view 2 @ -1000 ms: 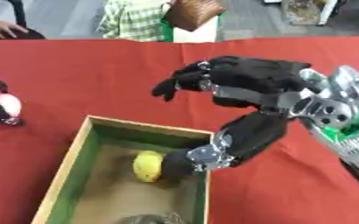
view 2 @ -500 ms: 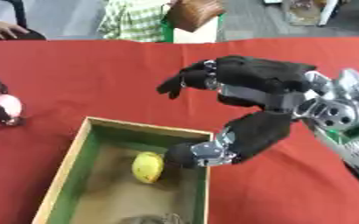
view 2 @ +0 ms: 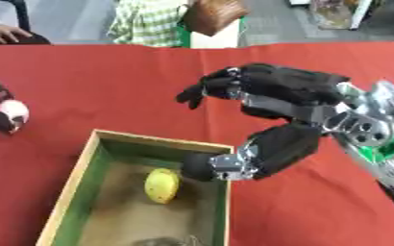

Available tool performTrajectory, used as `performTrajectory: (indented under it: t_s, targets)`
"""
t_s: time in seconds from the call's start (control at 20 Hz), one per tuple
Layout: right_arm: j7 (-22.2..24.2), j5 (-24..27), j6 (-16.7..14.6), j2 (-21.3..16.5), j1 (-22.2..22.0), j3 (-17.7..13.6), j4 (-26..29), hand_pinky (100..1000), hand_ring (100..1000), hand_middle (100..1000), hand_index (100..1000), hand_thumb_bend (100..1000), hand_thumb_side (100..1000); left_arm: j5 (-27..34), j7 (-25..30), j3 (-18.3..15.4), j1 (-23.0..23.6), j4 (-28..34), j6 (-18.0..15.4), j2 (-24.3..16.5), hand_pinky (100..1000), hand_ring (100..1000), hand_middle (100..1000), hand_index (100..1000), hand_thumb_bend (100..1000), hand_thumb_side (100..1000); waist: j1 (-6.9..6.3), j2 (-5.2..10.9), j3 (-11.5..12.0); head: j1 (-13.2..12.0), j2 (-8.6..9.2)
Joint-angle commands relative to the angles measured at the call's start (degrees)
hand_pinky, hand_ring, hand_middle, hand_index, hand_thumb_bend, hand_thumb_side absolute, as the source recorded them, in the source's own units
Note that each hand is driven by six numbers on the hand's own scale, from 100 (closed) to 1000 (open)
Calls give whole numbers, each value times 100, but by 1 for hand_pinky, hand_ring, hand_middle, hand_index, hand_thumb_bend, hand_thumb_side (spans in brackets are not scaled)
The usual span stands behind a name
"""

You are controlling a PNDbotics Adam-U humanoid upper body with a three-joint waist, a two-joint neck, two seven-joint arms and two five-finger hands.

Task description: Pick up objects on the table and place them in the box.

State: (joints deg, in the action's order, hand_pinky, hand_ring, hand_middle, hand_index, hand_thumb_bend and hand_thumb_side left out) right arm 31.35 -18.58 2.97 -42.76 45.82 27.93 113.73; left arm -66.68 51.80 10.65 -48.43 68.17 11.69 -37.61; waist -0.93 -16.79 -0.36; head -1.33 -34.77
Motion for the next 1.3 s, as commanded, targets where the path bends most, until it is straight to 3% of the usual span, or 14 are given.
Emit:
performTrajectory:
  t_s: [0.05,0.15,0.25,0.4,0.55,0.85,1.1,1.3]
  targets:
    - [-85,-41,8,-198,10,-139,86,801,888,771,940,550,1000,168,17,-23,-81,274,70,-300,218,494,534,784,100,527,-11,118,10,24,14]
    - [-126,-52,14,-230,-38,-168,86,801,888,771,940,547,1000,229,17,-36,-86,353,90,-345,205,480,518,762,100,492,-18,124,12,33,5]
    - [-176,-61,22,-257,-87,-207,86,801,888,771,940,547,1000,275,17,-49,-87,475,80,-393,174,450,484,664,100,360,-28,130,17,43,3]
    - [-281,-58,36,-286,-157,-289,86,801,887,769,940,539,1000,363,17,-60,-59,741,11,-464,155,429,464,564,100,230,-38,143,21,61,2]
    - [-431,-46,61,-324,-255,-419,86,800,885,767,938,510,1000,507,17,-91,-6,1172,-35,-530,135,402,439,503,100,302,-42,152,25,77,4]
    - [-979,-53,136,-460,-598,-879,86,804,886,771,940,396,1000,941,-117,-176,203,2740,233,-769,100,308,334,331,100,299,-60,143,31,100,2]
    - [-1487,-54,270,-531,-952,-1258,86,807,883,765,935,304,1000,1318,-367,-165,406,4328,549,-974,100,290,309,314,100,292,-91,130,39,124,-24]
    - [-1749,-67,435,-508,-1201,-1467,86,808,881,757,933,215,1000,1542,-711,11,185,4625,111,-961,100,288,304,312,100,293,-112,134,38,114,-57]
